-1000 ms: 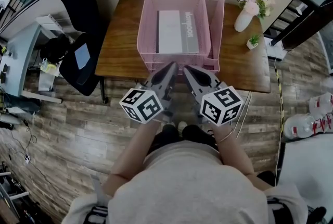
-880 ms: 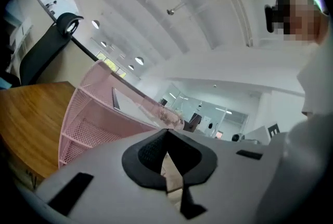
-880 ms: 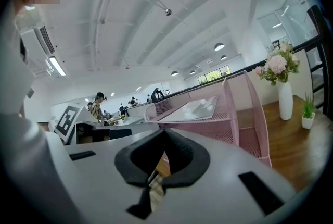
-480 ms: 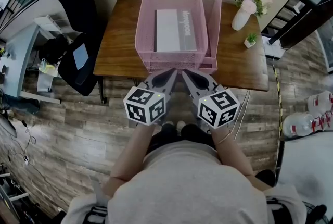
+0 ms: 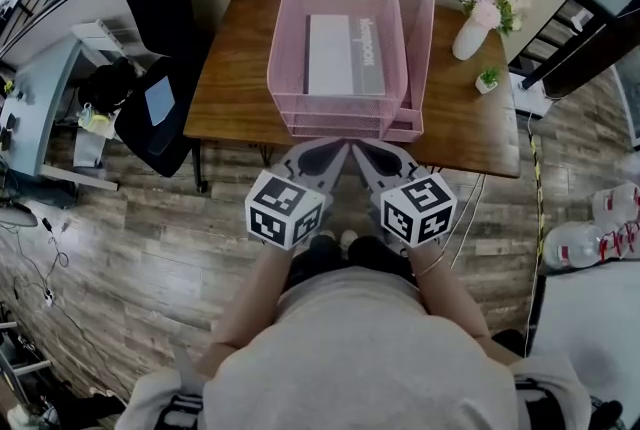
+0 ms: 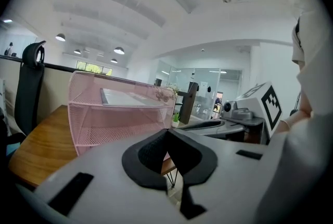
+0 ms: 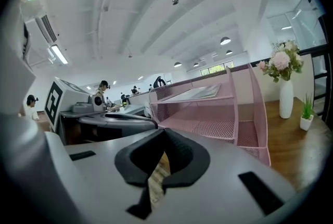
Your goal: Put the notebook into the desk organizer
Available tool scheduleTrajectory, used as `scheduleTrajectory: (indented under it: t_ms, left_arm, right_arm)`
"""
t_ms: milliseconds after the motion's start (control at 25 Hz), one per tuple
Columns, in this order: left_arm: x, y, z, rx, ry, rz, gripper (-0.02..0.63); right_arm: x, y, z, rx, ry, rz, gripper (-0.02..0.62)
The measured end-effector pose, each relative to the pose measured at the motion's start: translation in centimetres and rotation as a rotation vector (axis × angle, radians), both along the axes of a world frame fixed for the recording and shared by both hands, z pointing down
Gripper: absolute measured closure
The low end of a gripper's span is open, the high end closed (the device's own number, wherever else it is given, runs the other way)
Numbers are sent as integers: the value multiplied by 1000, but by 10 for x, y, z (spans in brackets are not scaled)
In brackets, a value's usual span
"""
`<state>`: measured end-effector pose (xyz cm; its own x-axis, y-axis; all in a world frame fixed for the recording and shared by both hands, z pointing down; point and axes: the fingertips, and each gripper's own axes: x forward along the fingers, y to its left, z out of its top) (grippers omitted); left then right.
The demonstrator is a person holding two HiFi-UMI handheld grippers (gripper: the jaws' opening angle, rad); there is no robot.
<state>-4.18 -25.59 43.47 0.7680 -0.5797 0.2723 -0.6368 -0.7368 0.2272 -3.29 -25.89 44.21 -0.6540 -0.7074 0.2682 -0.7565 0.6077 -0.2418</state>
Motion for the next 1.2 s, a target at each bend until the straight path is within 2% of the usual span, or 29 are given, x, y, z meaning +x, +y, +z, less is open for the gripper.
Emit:
scheduleTrajectory:
  t_ms: [320, 440, 640, 960, 1200]
  left_arm:
    - [-6, -3, 13, -43, -35, -33, 594]
    - [-6, -2, 15, -59, -29, -33, 594]
    - [-3, 0, 21, -97, -12, -6, 594]
    - [-2, -4, 19, -119, 19, -11, 594]
    - [-2, -7, 17, -107, 14, -8, 594]
  right_arm:
    - [2, 3, 9, -15, 38, -7, 584]
    - [2, 2, 9, -6, 42, -7, 585]
    - [1, -2, -4, 60, 50, -2, 585]
    - [-2, -4, -2, 50, 55, -16, 584]
    - [-4, -7, -5, 55, 55, -32, 584]
